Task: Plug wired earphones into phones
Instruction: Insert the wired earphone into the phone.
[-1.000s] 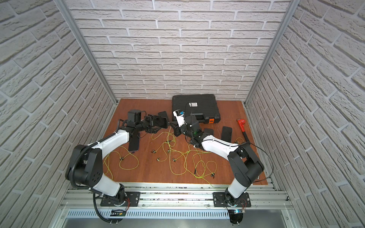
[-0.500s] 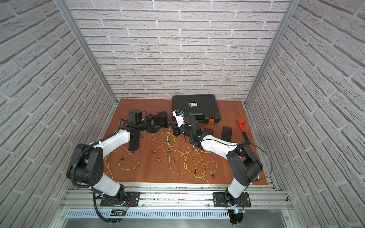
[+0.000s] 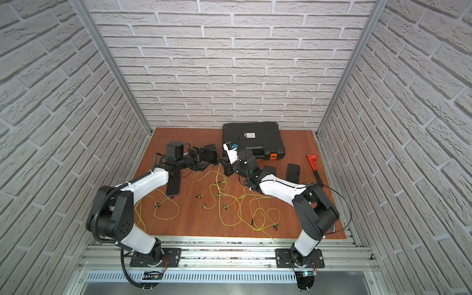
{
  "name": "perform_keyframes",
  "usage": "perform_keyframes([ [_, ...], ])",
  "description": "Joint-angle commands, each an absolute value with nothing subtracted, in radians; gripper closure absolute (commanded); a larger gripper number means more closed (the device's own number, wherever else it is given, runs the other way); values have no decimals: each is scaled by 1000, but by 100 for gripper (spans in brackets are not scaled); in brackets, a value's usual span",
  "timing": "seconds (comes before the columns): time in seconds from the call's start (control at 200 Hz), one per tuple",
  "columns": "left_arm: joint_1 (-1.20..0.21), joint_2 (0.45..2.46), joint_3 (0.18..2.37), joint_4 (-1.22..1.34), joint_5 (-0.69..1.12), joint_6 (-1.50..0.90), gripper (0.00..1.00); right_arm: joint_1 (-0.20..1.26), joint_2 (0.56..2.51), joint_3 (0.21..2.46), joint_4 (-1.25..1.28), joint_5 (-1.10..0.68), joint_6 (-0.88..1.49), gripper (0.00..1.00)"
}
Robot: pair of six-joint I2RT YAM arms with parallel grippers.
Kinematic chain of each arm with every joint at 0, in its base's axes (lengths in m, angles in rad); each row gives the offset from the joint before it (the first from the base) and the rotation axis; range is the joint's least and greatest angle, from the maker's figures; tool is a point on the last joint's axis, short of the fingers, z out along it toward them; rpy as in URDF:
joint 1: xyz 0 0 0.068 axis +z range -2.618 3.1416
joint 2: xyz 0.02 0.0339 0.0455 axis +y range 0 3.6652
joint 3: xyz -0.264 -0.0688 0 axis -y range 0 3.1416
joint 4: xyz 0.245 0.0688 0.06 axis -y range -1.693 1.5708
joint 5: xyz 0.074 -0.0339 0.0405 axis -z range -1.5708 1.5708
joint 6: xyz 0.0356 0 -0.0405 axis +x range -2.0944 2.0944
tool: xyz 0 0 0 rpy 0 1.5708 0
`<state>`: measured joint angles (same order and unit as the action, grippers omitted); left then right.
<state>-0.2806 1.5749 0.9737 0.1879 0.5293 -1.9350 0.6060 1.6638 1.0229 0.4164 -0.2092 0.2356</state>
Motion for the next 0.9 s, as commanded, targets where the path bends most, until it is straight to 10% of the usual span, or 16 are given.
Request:
perform_keyframes([
  [0.0, -285, 1560, 967, 278, 552, -1938, 100, 612, 1671, 1037, 471, -187, 250, 94],
  [0.895, -291, 1563, 976, 281, 546, -1934, 100, 611, 1695, 1058, 451, -183, 261, 94],
])
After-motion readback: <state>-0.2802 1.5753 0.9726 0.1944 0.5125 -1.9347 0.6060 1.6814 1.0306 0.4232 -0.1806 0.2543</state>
